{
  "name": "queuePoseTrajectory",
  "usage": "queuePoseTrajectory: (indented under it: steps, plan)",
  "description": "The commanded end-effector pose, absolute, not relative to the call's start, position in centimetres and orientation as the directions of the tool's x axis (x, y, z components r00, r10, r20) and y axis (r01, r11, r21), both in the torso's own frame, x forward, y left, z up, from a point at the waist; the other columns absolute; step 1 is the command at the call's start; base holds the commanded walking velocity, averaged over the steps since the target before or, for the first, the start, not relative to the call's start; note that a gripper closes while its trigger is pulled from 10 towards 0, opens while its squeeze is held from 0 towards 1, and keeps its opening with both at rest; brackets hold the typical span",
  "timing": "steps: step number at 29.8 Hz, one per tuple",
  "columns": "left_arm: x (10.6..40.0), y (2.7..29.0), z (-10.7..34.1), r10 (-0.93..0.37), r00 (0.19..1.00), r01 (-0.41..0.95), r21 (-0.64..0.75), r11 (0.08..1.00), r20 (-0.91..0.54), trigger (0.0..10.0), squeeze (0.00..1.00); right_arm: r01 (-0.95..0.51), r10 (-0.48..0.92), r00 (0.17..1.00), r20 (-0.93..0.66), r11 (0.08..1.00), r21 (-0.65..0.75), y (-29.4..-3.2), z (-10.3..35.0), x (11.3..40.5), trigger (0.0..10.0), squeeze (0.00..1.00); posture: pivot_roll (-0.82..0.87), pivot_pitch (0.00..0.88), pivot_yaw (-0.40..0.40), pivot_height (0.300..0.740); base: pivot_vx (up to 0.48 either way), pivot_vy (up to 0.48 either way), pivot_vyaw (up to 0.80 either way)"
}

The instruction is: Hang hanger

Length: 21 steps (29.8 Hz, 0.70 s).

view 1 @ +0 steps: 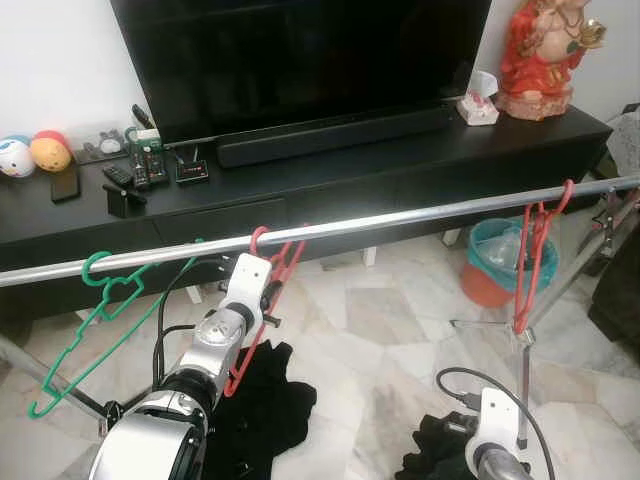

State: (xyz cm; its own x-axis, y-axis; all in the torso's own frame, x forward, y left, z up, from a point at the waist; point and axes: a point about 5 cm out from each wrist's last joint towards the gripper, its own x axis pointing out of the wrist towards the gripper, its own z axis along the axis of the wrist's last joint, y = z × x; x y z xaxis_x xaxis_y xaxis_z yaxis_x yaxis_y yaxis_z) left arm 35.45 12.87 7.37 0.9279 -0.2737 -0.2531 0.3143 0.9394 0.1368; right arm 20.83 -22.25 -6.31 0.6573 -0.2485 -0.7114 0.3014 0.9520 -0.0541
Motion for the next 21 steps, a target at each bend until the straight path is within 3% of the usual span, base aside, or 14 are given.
queuePoseTrajectory:
  steps: [1, 9, 15, 16, 17, 18, 19, 20, 21]
  plan:
    - [35.6, 13.1, 7.5, -0.263, 0.931, 0.304, 0.136, 0.943, -0.253, 0.0, 0.0, 0.299, -0.249, 0.651, -0.717, 0.953, -0.059, -22.2, -6.4, 20.7, 10.0, 0.0, -0.03, 0.0, 0.015, 0.74, 0.0, 0.0, 0.0]
    - [36.0, 13.4, 8.3, -0.236, 0.95, 0.266, 0.134, 0.955, -0.202, 0.0, 0.0, 0.296, -0.246, 0.65, -0.719, 0.953, -0.058, -22.1, -6.5, 20.6, 10.0, 0.0, -0.03, 0.0, 0.019, 0.74, 0.0, 0.0, 0.0]
    - [36.2, 14.4, 9.7, -0.21, 0.974, 0.22, 0.118, 0.968, -0.088, 0.0, 0.0, 0.298, -0.244, 0.649, -0.72, 0.953, -0.055, -21.9, -6.6, 20.5, 10.0, 0.0, -0.04, 0.0, 0.033, 0.74, 0.0, 0.0, 0.0]
    - [36.0, 15.0, 9.9, -0.203, 0.978, 0.207, 0.105, 0.973, -0.047, 2.9, 0.0, 0.3, -0.245, 0.649, -0.721, 0.952, -0.054, -21.9, -6.6, 20.5, 10.0, 0.0, -0.04, 0.0, 0.037, 0.74, 0.0, 0.0, 0.0]
    - [35.8, 15.3, 10.0, -0.203, 0.979, 0.205, 0.104, 0.973, -0.024, 4.5, 0.0, 0.301, -0.245, 0.648, -0.721, 0.952, -0.053, -21.9, -6.6, 20.5, 10.0, 0.0, -0.04, 0.0, 0.037, 0.74, 0.0, 0.0, 0.0]
    - [35.7, 15.5, 10.1, -0.204, 0.979, 0.204, 0.104, 0.973, -0.009, 4.5, 0.0, 0.301, -0.245, 0.648, -0.721, 0.952, -0.053, -21.9, -6.6, 20.5, 10.0, 0.0, -0.04, 0.0, 0.037, 0.74, 0.0, 0.0, 0.0]
    - [35.5, 15.7, 10.0, -0.205, 0.979, 0.204, 0.106, 0.973, -0.002, 8.4, 0.0, 0.302, -0.246, 0.647, -0.721, 0.952, -0.053, -21.9, -6.6, 20.4, 10.0, 0.0, -0.04, 0.0, 0.04, 0.74, 0.0, 0.0, 0.0]
    - [34.8, 16.4, 9.8, -0.208, 0.978, 0.205, 0.114, 0.972, 0.02, 10.0, 0.0, 0.302, -0.246, 0.647, -0.722, 0.952, -0.053, -21.9, -6.7, 20.4, 10.0, 0.0, -0.03, 0.0, 0.04, 0.74, 0.0, 0.0, 0.0]
    - [34.4, 16.8, 9.6, -0.21, 0.977, 0.205, 0.115, 0.972, 0.03, 10.0, 0.0, 0.302, -0.245, 0.646, -0.723, 0.952, -0.053, -21.9, -6.7, 20.3, 10.0, 0.0, -0.03, 0.0, 0.04, 0.74, 0.0, 0.0, 0.0]
